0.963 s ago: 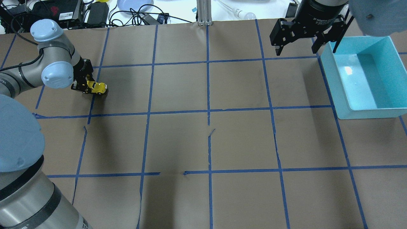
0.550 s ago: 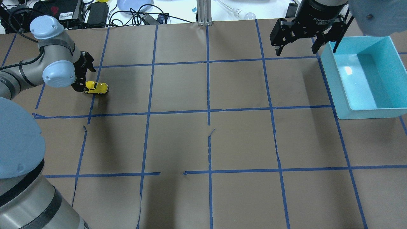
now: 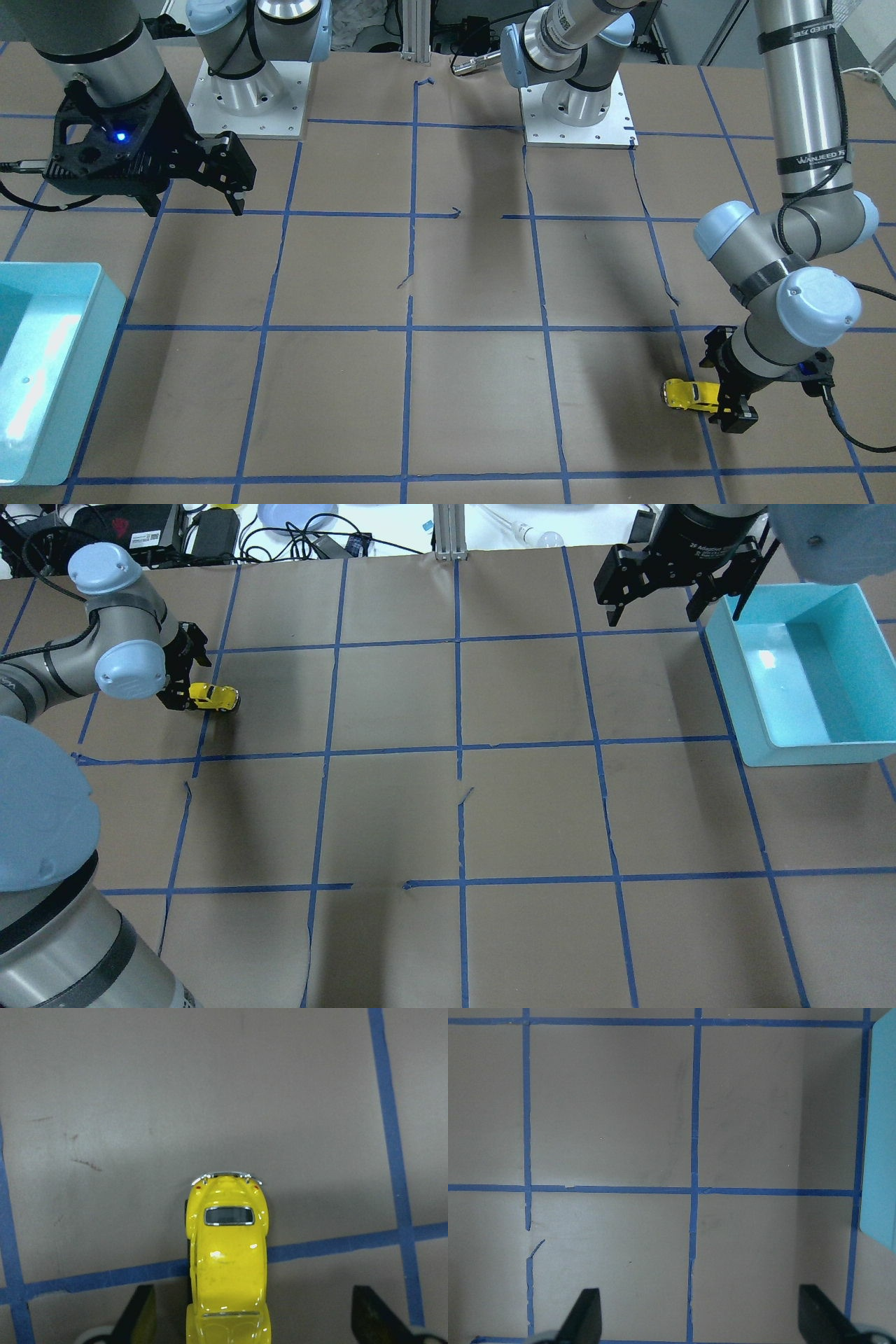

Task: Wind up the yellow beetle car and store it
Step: 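Pull the held car back toward the left arm along the table, then push the held car forward again toward the tray with the left gripper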

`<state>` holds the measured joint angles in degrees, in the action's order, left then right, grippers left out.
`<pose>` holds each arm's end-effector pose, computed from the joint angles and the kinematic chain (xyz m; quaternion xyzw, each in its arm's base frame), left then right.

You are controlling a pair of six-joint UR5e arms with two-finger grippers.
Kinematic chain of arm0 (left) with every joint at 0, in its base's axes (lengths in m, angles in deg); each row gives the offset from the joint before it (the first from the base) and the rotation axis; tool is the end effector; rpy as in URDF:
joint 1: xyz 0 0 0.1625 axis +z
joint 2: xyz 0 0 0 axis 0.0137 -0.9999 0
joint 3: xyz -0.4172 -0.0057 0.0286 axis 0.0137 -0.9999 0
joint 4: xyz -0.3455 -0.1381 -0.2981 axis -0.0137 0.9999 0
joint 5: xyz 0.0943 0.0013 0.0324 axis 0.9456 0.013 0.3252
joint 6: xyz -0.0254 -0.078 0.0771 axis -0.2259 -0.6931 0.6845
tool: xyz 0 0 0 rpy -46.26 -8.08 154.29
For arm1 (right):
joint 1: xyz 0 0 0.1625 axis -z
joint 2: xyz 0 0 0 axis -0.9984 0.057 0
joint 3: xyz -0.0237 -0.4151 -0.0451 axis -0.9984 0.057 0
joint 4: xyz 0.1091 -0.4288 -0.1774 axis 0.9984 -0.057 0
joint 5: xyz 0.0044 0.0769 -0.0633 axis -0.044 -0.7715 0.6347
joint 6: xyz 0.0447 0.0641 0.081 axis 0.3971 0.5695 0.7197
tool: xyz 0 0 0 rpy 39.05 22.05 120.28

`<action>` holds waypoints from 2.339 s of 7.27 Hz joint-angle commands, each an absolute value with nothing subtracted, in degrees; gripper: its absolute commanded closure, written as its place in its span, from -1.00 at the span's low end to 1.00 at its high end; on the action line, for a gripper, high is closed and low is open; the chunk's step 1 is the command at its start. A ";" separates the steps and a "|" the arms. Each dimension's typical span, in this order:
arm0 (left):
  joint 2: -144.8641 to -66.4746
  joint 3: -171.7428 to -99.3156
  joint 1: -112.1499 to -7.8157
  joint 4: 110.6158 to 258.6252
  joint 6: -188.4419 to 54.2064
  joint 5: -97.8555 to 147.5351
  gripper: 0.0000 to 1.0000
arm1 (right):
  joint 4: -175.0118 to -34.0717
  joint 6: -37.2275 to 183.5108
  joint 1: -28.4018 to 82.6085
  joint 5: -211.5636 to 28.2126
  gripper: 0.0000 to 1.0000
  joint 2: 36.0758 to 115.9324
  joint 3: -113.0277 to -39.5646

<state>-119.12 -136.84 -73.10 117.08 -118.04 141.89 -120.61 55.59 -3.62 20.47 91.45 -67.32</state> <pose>0.0996 -0.7159 0.1473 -0.6650 0.7435 -0.0668 0.0229 0.1388 -0.5988 0.4848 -0.0125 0.9992 -0.0361 0.0074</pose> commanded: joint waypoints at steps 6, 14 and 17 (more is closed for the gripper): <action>-120.44 -136.84 -73.03 116.77 -117.95 140.95 1.00 | -120.61 55.59 -3.62 20.47 -1.00 91.45 -67.32; -119.65 -136.76 -88.85 116.86 -141.04 129.61 1.00 | -120.61 55.59 -3.62 20.47 -1.00 91.45 -67.32; -119.65 -136.84 -90.08 117.56 -143.79 130.13 1.00 | -120.61 55.59 -3.62 20.47 -1.00 91.45 -67.32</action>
